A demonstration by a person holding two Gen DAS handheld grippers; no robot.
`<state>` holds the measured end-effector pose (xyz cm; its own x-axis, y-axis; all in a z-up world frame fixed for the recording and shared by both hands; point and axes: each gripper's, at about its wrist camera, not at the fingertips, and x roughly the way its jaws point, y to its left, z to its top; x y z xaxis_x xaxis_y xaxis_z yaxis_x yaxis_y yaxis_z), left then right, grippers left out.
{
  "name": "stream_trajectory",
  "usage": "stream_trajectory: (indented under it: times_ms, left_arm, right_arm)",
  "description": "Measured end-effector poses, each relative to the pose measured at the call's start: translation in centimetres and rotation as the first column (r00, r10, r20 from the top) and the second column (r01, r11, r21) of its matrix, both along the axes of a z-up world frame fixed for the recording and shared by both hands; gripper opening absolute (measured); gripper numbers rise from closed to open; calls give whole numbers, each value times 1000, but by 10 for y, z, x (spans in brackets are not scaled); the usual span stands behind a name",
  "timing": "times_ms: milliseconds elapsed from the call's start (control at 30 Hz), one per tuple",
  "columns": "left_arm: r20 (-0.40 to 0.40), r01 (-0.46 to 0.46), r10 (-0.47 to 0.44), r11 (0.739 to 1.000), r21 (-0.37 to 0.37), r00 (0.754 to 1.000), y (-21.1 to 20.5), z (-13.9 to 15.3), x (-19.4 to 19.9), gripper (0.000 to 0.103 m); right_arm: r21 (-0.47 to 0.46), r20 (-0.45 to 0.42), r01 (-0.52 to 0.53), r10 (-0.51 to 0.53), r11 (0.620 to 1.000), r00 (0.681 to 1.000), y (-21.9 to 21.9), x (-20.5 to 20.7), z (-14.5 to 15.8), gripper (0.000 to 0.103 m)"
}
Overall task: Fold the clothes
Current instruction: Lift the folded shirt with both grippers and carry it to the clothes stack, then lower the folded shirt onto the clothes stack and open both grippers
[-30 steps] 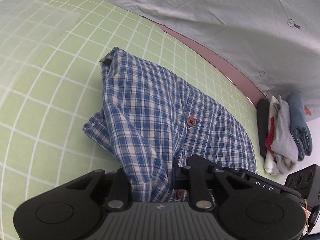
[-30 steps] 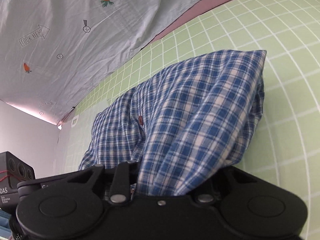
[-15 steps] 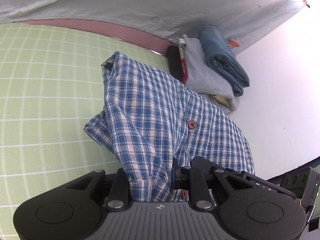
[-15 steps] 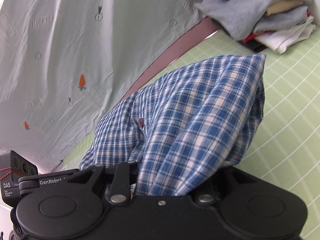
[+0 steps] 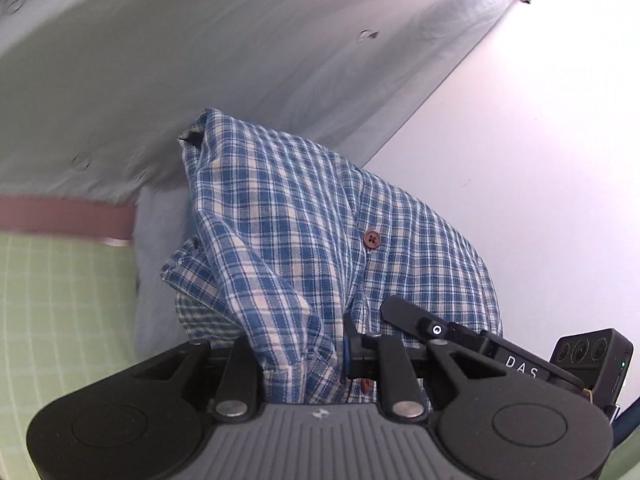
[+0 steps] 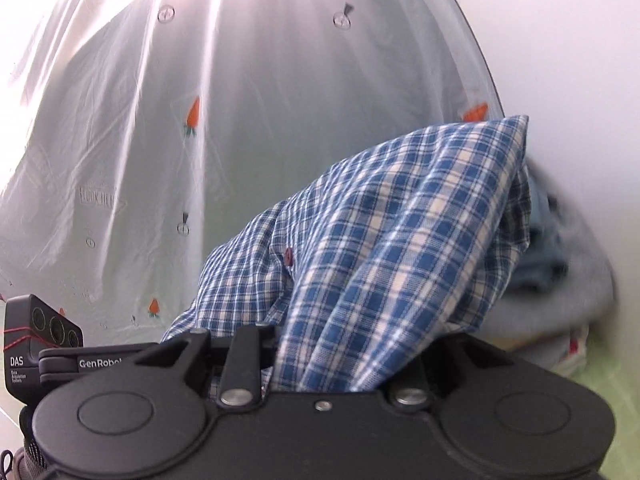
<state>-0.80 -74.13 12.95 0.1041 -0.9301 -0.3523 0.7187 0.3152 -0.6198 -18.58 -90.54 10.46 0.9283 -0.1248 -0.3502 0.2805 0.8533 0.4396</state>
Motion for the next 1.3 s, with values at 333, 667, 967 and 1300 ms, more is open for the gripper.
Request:
stream_trajectory:
  times_ms: [333, 667, 967, 1300]
  left_arm:
    - [104, -155, 145, 984, 87, 984, -72, -32, 73, 62]
    - [258, -320, 266, 927, 197, 929, -89, -60, 95, 95]
    - [437, -353, 206, 890, 287, 875, -13, -59, 3, 103]
    - [453, -342, 175, 885, 317, 874, 76, -72, -112, 103]
  right_arm:
    - [-36, -76, 209, -212, 977, 974, -161, 108, -21, 74]
    - [-122, -68, 317, -326, 941, 943, -117, 61, -49, 97]
    - [-194, -191, 368, -403, 909, 895, -38, -12, -55, 102]
    - [-293, -287, 233, -318, 927, 904, 102, -58, -55, 103]
